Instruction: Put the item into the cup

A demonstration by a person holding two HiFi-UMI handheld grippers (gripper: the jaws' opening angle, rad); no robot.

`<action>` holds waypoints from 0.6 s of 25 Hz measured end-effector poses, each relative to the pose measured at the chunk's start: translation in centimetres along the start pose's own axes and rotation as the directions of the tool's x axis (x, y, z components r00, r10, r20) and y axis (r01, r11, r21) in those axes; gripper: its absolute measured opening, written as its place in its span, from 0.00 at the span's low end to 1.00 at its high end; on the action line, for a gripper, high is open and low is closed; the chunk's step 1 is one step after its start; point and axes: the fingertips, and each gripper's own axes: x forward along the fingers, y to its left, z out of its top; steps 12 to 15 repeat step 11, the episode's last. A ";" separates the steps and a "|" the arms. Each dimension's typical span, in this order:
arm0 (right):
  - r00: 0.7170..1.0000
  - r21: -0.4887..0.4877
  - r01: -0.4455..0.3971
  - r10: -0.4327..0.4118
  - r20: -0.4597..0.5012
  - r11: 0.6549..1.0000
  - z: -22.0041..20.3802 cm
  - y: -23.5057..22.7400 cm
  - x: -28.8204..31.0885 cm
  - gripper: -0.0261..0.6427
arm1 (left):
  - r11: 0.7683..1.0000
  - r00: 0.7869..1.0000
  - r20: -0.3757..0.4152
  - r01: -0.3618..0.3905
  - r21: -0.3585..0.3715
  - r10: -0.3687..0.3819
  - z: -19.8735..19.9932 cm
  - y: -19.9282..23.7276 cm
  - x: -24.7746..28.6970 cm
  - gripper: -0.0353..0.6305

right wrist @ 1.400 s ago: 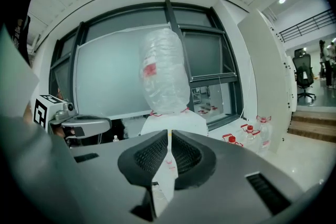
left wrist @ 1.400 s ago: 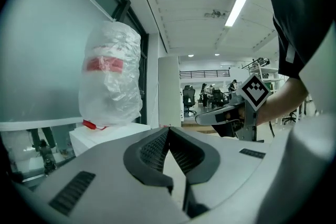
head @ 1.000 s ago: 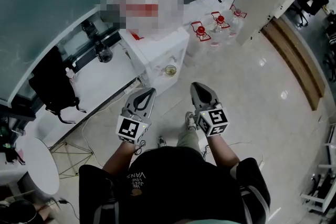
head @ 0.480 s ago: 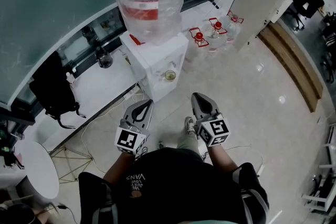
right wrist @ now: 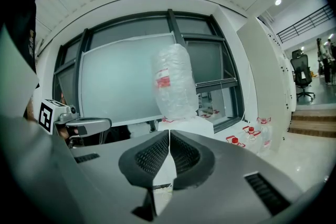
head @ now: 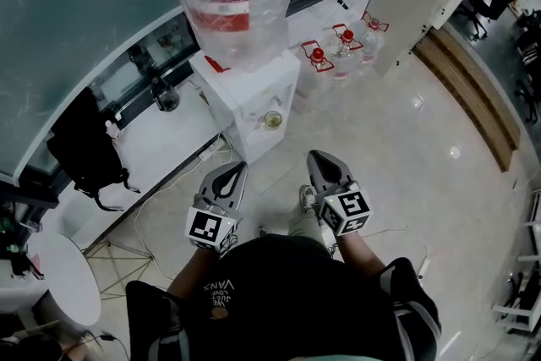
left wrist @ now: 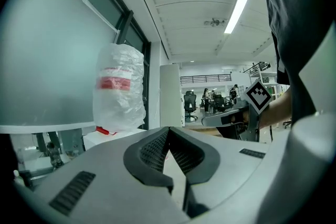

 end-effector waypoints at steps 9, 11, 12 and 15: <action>1.000 -0.006 -0.014 0.014 -0.006 1.000 0.7 0.1 0.4 0.11 | 1.000 0.999 0.047 0.013 0.000 -0.013 0.4 -0.2 0.3 0.08; 1.000 -0.006 -0.017 0.017 -0.007 1.000 1.0 0.2 0.5 0.11 | 1.000 0.999 0.034 0.014 -0.003 -0.014 0.5 -0.2 0.3 0.08; 1.000 -0.006 -0.017 0.017 -0.007 1.000 1.0 0.2 0.5 0.11 | 1.000 0.999 0.034 0.014 -0.003 -0.014 0.5 -0.2 0.3 0.08; 1.000 -0.006 -0.017 0.017 -0.007 1.000 1.0 0.2 0.5 0.11 | 1.000 0.999 0.034 0.014 -0.003 -0.014 0.5 -0.2 0.3 0.08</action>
